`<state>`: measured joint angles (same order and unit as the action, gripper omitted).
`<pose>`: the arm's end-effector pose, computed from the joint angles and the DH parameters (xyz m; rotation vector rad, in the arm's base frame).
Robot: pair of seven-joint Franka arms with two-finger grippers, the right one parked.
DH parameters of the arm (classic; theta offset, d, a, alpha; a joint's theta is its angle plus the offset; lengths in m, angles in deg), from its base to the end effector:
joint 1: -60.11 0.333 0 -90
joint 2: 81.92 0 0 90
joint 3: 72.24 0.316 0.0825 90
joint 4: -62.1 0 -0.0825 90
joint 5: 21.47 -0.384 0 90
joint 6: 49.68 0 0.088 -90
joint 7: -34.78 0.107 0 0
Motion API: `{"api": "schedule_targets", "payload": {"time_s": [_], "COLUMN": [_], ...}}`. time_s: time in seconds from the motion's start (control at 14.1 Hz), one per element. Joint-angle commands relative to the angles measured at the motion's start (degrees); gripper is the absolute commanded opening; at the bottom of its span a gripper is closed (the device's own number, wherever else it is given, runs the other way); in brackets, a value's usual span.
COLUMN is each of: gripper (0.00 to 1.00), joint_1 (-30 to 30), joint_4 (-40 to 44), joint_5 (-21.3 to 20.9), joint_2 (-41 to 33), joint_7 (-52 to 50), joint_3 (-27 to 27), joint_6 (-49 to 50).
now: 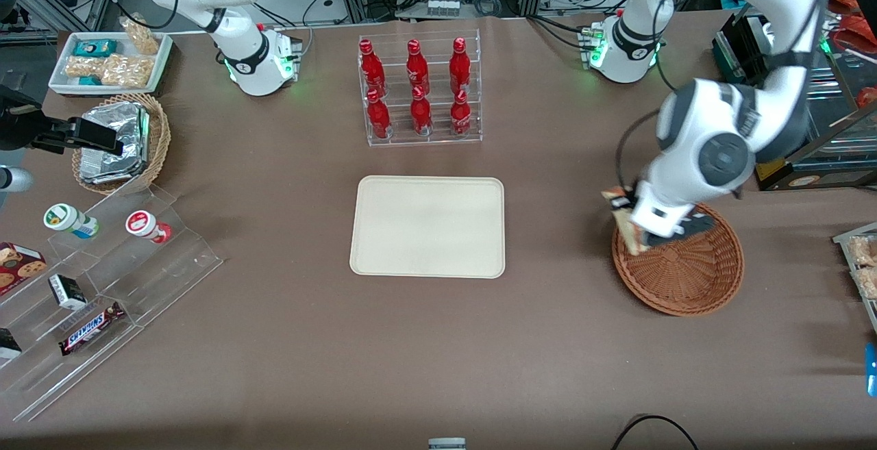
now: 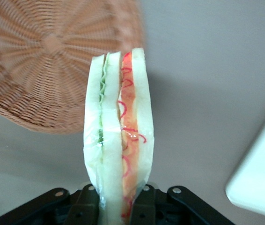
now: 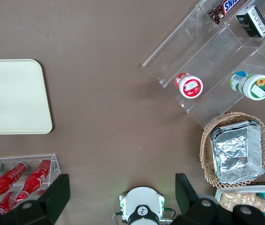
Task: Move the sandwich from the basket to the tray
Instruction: 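Carry the sandwich with the left gripper over the white tray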
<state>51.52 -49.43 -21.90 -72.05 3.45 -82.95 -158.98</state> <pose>0.5388 -0.1849 0.3791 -3.0441 -0.3148 0.3055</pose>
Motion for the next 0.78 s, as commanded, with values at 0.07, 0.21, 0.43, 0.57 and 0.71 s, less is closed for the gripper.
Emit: {"api": "schedule_targets", "payload": {"time_s": [0.07,0.21,0.43,0.57,0.71], "gripper": [0.19,0.19,0.19,0.19,0.19], "joint_1": [-11.25,-15.29,-22.77,-25.59,-25.69], "joint_4": [8.67,14.11,21.50,25.11,25.48], "joint_5": [0.60,5.93,7.64,7.02,6.32], "joint_2": [7.77,12.95,21.48,25.09,25.55], "joint_7": [-4.16,-4.52,-10.30,-14.36,-15.07], "joint_3": [0.61,0.35,0.26,0.43,0.44], "joint_6": [1.38,1.46,1.29,0.41,0.32]}}
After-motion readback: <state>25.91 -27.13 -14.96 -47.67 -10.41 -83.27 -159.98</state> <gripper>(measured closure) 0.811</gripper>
